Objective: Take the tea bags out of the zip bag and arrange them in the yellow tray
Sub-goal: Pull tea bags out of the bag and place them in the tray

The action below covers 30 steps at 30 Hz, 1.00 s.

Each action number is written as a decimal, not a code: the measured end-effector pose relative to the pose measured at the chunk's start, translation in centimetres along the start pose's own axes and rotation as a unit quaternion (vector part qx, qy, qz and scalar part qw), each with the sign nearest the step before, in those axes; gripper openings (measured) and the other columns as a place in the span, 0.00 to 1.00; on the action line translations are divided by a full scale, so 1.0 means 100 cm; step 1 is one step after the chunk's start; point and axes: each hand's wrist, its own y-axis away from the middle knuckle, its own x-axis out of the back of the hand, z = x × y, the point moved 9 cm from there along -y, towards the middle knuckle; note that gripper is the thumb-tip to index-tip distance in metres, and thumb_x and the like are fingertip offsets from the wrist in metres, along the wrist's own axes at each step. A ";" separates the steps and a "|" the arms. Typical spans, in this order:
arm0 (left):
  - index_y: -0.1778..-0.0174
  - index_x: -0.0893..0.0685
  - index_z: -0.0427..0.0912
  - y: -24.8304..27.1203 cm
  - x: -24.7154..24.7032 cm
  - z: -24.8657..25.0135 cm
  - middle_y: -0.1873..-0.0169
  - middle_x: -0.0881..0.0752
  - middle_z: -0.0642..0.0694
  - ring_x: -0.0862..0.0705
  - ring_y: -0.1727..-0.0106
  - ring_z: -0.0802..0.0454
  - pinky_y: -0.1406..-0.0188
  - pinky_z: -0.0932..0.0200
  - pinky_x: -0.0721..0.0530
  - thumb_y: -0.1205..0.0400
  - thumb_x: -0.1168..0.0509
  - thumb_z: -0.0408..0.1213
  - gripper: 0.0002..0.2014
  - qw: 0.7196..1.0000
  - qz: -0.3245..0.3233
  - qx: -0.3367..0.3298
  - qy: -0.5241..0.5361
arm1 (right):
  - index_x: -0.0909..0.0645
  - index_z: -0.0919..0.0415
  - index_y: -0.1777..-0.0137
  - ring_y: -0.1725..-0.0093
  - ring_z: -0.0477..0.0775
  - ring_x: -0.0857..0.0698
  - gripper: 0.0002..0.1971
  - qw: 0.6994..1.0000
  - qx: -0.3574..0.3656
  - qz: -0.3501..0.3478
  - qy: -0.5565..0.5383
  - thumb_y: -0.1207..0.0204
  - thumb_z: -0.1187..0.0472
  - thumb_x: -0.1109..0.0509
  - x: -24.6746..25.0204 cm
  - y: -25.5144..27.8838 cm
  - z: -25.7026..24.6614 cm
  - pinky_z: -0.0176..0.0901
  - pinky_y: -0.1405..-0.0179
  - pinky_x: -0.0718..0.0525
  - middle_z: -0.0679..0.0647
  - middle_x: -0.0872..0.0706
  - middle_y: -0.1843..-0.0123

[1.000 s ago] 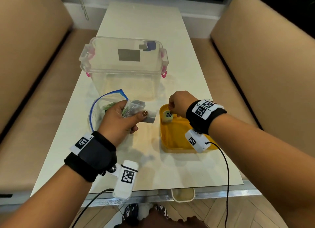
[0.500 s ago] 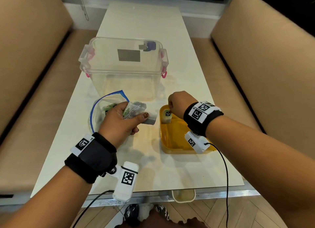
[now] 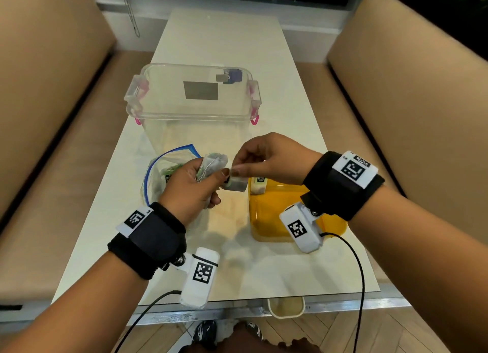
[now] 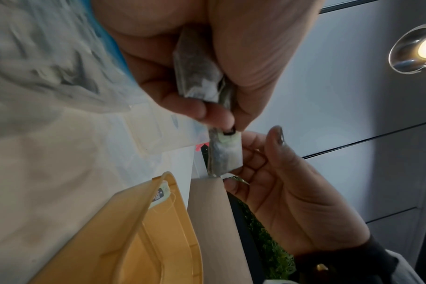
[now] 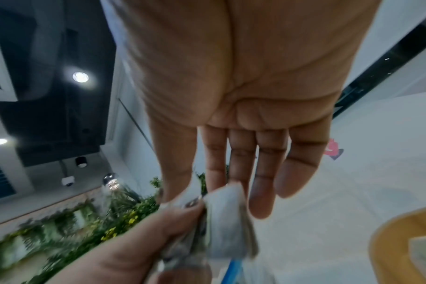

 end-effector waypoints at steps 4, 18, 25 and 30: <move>0.51 0.18 0.44 -0.003 -0.003 0.005 0.73 0.19 0.48 0.22 0.80 0.57 0.80 0.65 0.24 0.18 0.33 0.37 0.02 1.000 0.006 0.005 0.021 | 0.13 0.58 0.53 0.65 0.40 0.17 0.05 1.000 0.000 0.022 0.016 0.27 0.61 0.24 0.000 0.002 0.003 0.34 0.58 0.17 0.48 0.12 0.60; 0.43 0.17 0.42 0.000 -0.018 0.023 0.70 0.18 0.48 0.22 0.79 0.56 0.80 0.65 0.25 0.17 0.35 0.38 0.09 0.998 -0.040 -0.033 -0.021 | 0.22 0.72 0.49 0.67 0.50 0.11 0.05 0.921 -0.072 0.074 -0.376 0.23 0.76 0.33 -0.003 0.021 0.025 0.40 0.63 0.11 0.69 0.13 0.56; 0.54 0.17 0.46 0.002 -0.016 0.031 0.73 0.21 0.46 0.20 0.77 0.52 0.75 0.60 0.23 0.17 0.35 0.37 0.03 0.981 -0.070 -0.089 -0.155 | 0.15 0.61 0.49 0.65 0.45 0.15 0.05 0.973 -0.018 0.142 -0.182 0.24 0.66 0.28 0.024 0.028 0.011 0.36 0.64 0.15 0.61 0.10 0.54; 0.49 0.16 0.45 0.003 -0.010 0.031 0.72 0.21 0.46 0.21 0.78 0.56 0.77 0.64 0.23 0.17 0.34 0.39 0.05 0.988 -0.058 -0.076 -0.120 | 0.17 0.69 0.48 0.65 0.47 0.12 0.05 0.948 -0.035 0.139 -0.285 0.22 0.72 0.32 0.023 0.030 0.019 0.37 0.61 0.12 0.62 0.11 0.58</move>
